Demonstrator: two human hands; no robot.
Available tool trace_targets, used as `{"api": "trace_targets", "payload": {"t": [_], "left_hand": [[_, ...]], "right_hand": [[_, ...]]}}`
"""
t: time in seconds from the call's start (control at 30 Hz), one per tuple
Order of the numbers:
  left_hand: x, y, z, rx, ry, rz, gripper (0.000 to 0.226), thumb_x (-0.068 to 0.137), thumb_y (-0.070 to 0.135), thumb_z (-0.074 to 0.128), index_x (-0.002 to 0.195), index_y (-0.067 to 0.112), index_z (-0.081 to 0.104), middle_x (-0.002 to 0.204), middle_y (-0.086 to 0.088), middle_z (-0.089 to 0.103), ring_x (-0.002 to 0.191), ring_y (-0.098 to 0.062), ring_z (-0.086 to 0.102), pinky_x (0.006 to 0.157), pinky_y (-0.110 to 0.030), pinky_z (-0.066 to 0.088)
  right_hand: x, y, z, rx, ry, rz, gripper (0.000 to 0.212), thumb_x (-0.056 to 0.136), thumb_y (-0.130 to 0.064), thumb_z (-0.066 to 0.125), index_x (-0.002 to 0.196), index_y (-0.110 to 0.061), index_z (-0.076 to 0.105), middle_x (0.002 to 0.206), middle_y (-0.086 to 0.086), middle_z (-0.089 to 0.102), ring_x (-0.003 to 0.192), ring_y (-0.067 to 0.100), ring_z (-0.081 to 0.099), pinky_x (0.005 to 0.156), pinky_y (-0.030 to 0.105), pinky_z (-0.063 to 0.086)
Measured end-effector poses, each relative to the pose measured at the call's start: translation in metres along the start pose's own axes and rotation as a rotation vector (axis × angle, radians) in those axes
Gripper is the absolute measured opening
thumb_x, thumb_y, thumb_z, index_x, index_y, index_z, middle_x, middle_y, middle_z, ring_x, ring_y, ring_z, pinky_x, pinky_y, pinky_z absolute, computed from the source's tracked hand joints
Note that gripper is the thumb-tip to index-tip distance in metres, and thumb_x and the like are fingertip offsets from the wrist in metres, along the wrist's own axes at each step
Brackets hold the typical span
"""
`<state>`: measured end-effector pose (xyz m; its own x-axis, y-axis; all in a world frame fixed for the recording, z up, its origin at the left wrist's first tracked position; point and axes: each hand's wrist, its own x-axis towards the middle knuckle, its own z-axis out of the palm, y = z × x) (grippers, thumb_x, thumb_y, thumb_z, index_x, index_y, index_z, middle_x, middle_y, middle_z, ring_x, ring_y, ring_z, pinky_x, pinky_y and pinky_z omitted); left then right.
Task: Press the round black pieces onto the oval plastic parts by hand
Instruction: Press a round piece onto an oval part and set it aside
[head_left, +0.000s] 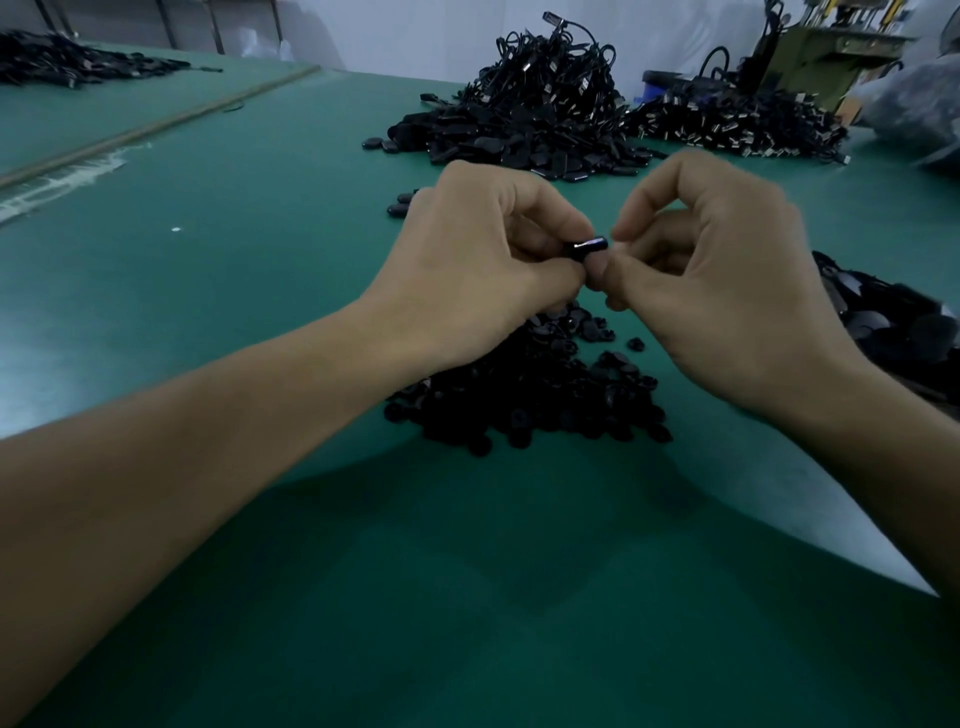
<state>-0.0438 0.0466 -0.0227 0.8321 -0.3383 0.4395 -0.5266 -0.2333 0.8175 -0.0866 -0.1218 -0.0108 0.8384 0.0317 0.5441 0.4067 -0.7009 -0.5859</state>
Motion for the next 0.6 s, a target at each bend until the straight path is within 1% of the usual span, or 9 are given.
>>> {"api": "trace_targets", "payload": {"t": [0.07, 0.17, 0.23, 0.3, 0.37, 0.43, 0.5, 0.53, 0.6], "left_hand": [[-0.001, 0.0007, -0.0004, 0.05, -0.003, 0.044, 0.015, 0.075, 0.014, 0.078, 0.086, 0.022, 0.073, 0.075, 0.004, 0.075, 0.068, -0.007, 0.073, 0.069, -0.025, 0.059], [-0.0029, 0.0009, -0.0006, 0.183, 0.005, 0.112, 0.015, 0.079, 0.011, 0.079, 0.09, 0.02, 0.073, 0.073, 0.01, 0.072, 0.066, 0.0, 0.068, 0.065, -0.012, 0.051], [-0.0037, 0.0008, -0.0009, 0.28, 0.011, 0.143, 0.013, 0.081, 0.012, 0.078, 0.091, 0.019, 0.073, 0.073, 0.012, 0.07, 0.067, 0.0, 0.067, 0.063, -0.008, 0.048], [-0.0036, 0.0001, -0.0019, 0.332, 0.01, 0.151, 0.012, 0.082, 0.011, 0.077, 0.089, 0.019, 0.072, 0.073, 0.013, 0.068, 0.069, 0.0, 0.065, 0.064, -0.007, 0.046], [-0.0028, -0.0007, -0.0034, 0.359, 0.003, 0.156, 0.013, 0.083, 0.01, 0.076, 0.09, 0.02, 0.071, 0.075, 0.014, 0.068, 0.071, -0.002, 0.065, 0.065, -0.009, 0.047], [-0.0022, -0.0015, -0.0042, 0.399, -0.014, 0.172, 0.011, 0.083, 0.01, 0.074, 0.093, 0.016, 0.072, 0.078, 0.012, 0.069, 0.072, -0.006, 0.065, 0.069, -0.017, 0.051], [-0.0018, -0.0027, -0.0047, 0.435, -0.035, 0.189, 0.011, 0.084, 0.012, 0.073, 0.095, 0.014, 0.072, 0.078, 0.007, 0.07, 0.07, -0.01, 0.064, 0.074, -0.026, 0.052], [-0.0017, -0.0031, -0.0048, 0.442, -0.042, 0.2, 0.011, 0.083, 0.012, 0.072, 0.095, 0.012, 0.072, 0.076, 0.004, 0.07, 0.069, -0.013, 0.064, 0.073, -0.029, 0.051], [-0.0008, -0.0022, -0.0065, 0.441, -0.029, 0.229, 0.011, 0.083, 0.013, 0.071, 0.094, 0.012, 0.071, 0.074, 0.003, 0.069, 0.067, -0.014, 0.062, 0.071, -0.032, 0.05]], "right_hand": [[-0.0013, -0.0008, 0.0003, -0.042, -0.003, -0.032, 0.035, 0.087, -0.014, 0.074, 0.082, -0.033, 0.046, 0.071, -0.003, 0.068, 0.069, 0.009, 0.068, 0.065, 0.04, 0.058], [-0.0035, 0.001, 0.0022, -0.1, -0.041, -0.056, 0.029, 0.091, -0.011, 0.068, 0.084, -0.028, 0.045, 0.071, -0.001, 0.068, 0.068, 0.012, 0.067, 0.06, 0.041, 0.055], [-0.0046, 0.0011, 0.0037, -0.104, -0.09, -0.072, 0.026, 0.093, -0.007, 0.06, 0.086, -0.027, 0.046, 0.074, 0.0, 0.07, 0.068, 0.013, 0.067, 0.059, 0.038, 0.052], [-0.0051, -0.0001, 0.0042, -0.105, -0.137, -0.096, 0.028, 0.093, -0.002, 0.054, 0.087, -0.027, 0.046, 0.074, 0.0, 0.07, 0.067, 0.013, 0.067, 0.06, 0.035, 0.05], [-0.0046, -0.0006, 0.0035, -0.09, -0.177, -0.098, 0.029, 0.094, -0.001, 0.054, 0.087, -0.028, 0.045, 0.074, 0.002, 0.071, 0.068, 0.014, 0.067, 0.063, 0.037, 0.051], [-0.0042, 0.0007, 0.003, -0.067, -0.209, -0.084, 0.028, 0.096, -0.005, 0.058, 0.087, -0.029, 0.045, 0.074, 0.002, 0.072, 0.07, 0.018, 0.068, 0.066, 0.044, 0.053], [-0.0036, 0.0019, 0.0028, -0.05, -0.233, -0.064, 0.023, 0.097, -0.012, 0.061, 0.089, -0.029, 0.047, 0.075, -0.002, 0.074, 0.07, 0.023, 0.069, 0.065, 0.045, 0.054], [-0.0031, 0.0024, 0.003, -0.039, -0.237, -0.049, 0.021, 0.097, -0.014, 0.062, 0.089, -0.029, 0.049, 0.075, -0.005, 0.074, 0.068, 0.021, 0.069, 0.064, 0.041, 0.054], [-0.0015, 0.0036, 0.0036, -0.025, -0.218, -0.035, 0.017, 0.097, -0.019, 0.062, 0.091, -0.03, 0.051, 0.074, -0.011, 0.073, 0.063, 0.01, 0.067, 0.057, 0.028, 0.051]]}}
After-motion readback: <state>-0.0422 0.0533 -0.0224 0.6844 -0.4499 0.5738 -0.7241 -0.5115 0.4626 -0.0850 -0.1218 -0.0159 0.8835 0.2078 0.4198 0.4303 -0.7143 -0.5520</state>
